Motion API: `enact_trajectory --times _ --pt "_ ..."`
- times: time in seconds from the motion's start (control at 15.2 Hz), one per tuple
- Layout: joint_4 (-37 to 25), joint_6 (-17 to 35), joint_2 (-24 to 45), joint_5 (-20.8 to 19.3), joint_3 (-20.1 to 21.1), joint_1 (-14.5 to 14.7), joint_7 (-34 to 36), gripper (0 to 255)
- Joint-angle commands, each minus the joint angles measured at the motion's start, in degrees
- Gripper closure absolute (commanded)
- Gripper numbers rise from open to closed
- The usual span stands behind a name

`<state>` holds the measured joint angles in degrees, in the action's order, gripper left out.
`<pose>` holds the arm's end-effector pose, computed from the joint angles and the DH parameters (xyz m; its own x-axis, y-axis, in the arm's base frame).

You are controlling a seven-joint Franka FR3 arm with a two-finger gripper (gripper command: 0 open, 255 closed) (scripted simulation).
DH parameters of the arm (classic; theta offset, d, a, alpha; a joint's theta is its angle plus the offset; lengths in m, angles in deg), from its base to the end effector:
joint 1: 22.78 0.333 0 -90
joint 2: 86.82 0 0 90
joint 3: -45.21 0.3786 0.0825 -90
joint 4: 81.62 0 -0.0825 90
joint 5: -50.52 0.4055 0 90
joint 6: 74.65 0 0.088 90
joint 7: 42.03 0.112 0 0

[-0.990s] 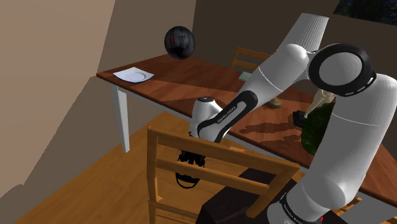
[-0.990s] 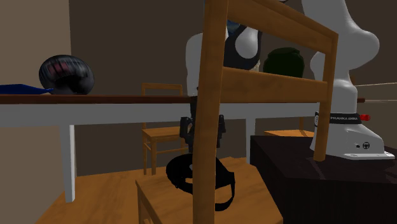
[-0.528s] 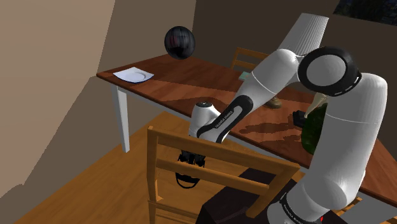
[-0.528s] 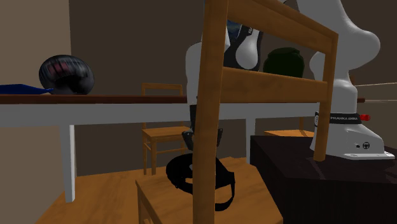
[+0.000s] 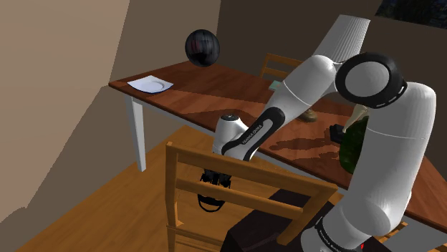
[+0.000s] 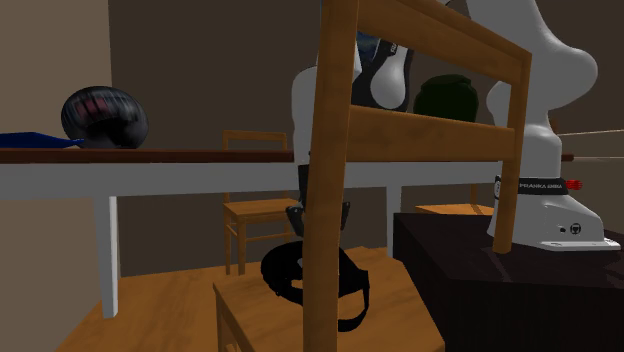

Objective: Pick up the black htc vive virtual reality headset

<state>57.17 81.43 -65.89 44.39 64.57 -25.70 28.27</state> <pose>0.4902 0.1541 0.1991 0.6502 -0.7549 -0.0861 -0.7574 -0.6530 0.0058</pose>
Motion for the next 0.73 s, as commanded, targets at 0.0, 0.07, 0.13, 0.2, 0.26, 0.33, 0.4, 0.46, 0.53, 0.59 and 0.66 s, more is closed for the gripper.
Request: enact_trajectory --times 0.0,0.07,0.13,0.2,0.26,0.33,0.4,0.46,0.53,0.59,0.66 --pt "0.26 -0.66 -0.90 0.53 0.44 -0.36 -0.32 255" --pt "0.39 -1.34 -1.73 1.03 0.85 -0.66 -0.63 255" --pt "0.51 -2.03 -2.57 1.53 1.24 -0.96 -0.95 255" --pt "0.62 -2.72 -3.40 2.04 1.62 -1.24 -1.27 255" --pt "0.71 -3.42 -4.23 2.56 1.98 -1.51 -1.59 255" --pt "0.79 -4.13 -5.06 3.09 2.33 -1.76 -1.92 255" --pt "0.85 -4.85 -5.88 3.62 2.66 -1.99 -2.25 255" --pt "0.90 -5.57 -6.70 4.15 2.97 -2.21 -2.59 255" --pt "0.93 -6.31 -7.51 4.68 3.26 -2.42 -2.92 255" --pt "0.96 -7.05 -8.33 5.21 3.53 -2.61 -3.25 255" --pt "0.96 -7.79 -9.13 5.74 3.79 -2.78 -3.58 255"
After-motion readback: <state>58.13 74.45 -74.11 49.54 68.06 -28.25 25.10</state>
